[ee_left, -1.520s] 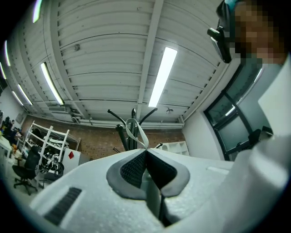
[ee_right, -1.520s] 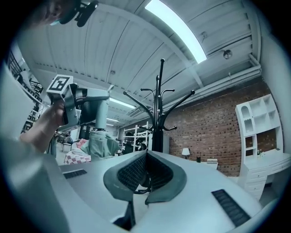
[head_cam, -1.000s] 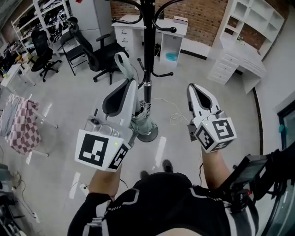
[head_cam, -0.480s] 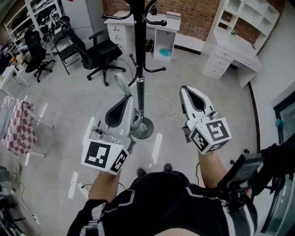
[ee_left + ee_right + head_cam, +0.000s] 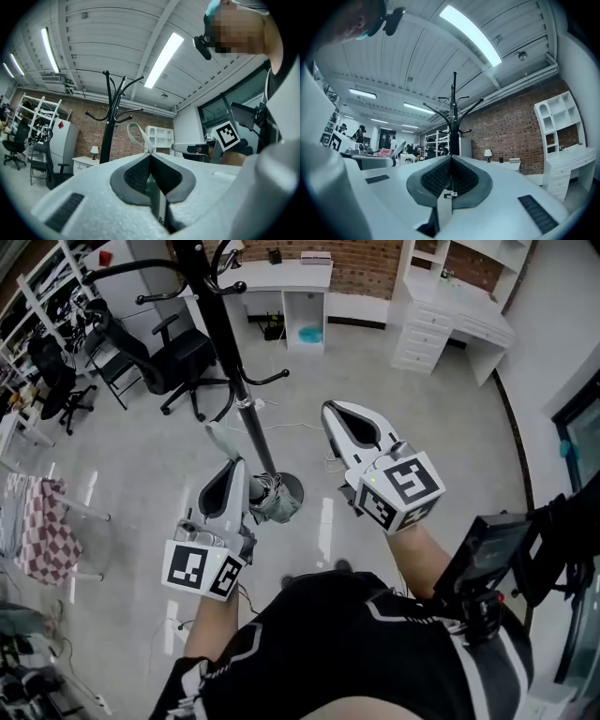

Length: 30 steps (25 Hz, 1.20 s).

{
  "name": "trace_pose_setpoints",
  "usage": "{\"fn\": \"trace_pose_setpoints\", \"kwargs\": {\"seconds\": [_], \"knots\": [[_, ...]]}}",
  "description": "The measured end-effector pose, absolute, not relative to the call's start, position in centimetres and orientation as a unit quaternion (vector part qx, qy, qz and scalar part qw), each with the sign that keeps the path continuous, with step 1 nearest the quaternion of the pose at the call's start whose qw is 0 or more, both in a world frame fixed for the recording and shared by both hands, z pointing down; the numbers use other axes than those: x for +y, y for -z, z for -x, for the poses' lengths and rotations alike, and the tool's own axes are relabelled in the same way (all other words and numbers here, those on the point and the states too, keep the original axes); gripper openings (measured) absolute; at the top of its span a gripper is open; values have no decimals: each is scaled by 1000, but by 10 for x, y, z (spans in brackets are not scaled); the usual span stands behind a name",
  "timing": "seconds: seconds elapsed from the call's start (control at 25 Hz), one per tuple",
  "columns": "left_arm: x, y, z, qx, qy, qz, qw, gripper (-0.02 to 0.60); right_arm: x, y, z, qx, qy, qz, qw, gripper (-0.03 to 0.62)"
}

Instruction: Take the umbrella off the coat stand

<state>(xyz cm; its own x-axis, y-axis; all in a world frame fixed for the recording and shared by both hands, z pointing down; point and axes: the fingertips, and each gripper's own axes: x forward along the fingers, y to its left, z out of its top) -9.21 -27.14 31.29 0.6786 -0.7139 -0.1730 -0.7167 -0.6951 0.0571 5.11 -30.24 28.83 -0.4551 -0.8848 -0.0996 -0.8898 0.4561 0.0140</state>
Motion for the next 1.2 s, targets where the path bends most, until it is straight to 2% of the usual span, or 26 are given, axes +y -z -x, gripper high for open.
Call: {"fn": "trace_pose_setpoints", "kwargs": {"seconds": [0.36, 1.2], "knots": [[-267, -338, 57, 414, -65, 908, 10, 12, -300, -302, -80, 860, -22, 508, 39, 0], [-272, -343, 57, 459, -51, 887, 9, 12, -298, -323, -66, 885, -38, 464, 16, 0]]}}
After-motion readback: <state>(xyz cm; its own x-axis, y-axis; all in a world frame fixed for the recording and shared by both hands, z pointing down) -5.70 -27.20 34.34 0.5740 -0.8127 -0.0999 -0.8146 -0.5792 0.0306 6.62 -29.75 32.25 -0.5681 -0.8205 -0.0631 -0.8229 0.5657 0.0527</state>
